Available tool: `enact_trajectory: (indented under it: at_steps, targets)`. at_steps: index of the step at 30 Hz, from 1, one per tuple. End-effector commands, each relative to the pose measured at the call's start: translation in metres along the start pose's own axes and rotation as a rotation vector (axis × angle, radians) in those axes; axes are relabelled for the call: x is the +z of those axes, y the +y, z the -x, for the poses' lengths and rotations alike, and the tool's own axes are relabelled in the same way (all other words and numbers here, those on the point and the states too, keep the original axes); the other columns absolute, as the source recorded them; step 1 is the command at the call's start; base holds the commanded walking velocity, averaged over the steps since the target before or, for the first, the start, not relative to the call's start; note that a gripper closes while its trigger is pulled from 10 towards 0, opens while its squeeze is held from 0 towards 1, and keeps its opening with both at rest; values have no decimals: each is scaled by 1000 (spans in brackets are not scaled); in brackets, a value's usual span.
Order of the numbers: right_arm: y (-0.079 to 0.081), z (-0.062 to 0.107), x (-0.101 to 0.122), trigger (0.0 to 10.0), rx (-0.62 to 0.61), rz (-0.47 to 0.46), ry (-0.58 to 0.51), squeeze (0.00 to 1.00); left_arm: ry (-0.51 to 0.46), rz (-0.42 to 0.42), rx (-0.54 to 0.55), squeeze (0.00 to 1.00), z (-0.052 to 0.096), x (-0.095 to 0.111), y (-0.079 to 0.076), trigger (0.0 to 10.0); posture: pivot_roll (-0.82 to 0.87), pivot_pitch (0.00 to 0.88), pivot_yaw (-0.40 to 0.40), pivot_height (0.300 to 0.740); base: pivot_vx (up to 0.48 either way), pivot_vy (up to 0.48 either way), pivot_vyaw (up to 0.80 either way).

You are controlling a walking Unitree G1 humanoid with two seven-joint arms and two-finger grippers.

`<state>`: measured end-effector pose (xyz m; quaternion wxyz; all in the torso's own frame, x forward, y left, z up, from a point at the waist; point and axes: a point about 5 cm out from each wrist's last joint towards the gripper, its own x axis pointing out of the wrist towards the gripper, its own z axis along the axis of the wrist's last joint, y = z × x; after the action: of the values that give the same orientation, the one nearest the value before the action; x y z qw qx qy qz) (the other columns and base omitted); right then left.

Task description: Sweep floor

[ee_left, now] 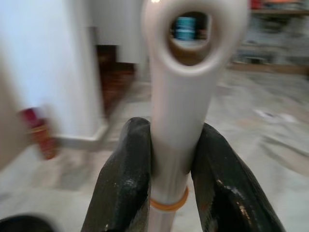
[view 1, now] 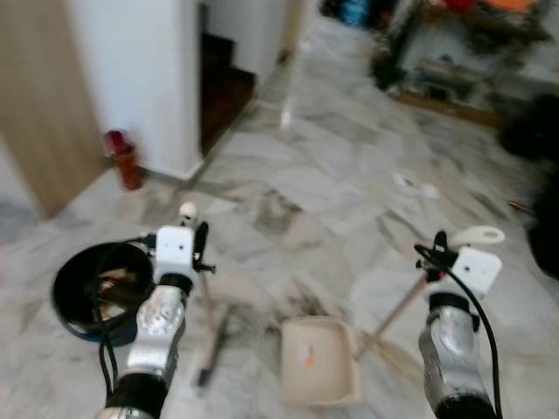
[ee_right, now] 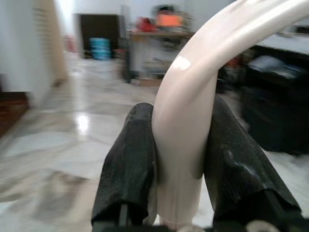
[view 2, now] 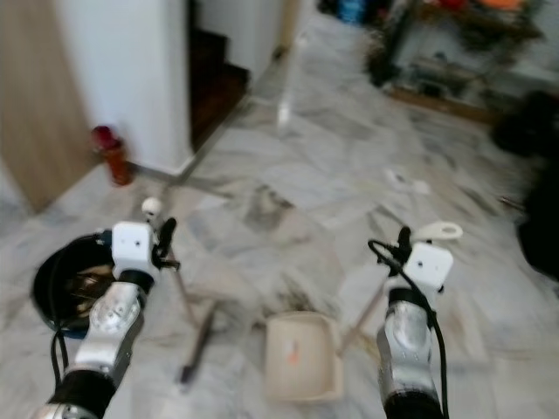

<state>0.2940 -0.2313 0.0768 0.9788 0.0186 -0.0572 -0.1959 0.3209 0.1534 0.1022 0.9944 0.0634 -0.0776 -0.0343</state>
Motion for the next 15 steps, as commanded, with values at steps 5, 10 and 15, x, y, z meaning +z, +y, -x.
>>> enact_trajectory:
  at_steps: [5,10,15]
  targets:
    - [3,1,2,10000,-3,22,-32,0,-47,15,-39,0,-7,10,-4,10000,208,0,-69,740,0,0,-253]
    - [13,6,-4,10000,3,-1,-17,0,-47,-10,-58,0,-10,13,4,10000,229,0,-26,740,0,0,0]
    - [22,9,-7,10000,1,-16,-8,0,-52,-34,-74,0,-14,17,10,10000,240,0,10,740,0,0,0]
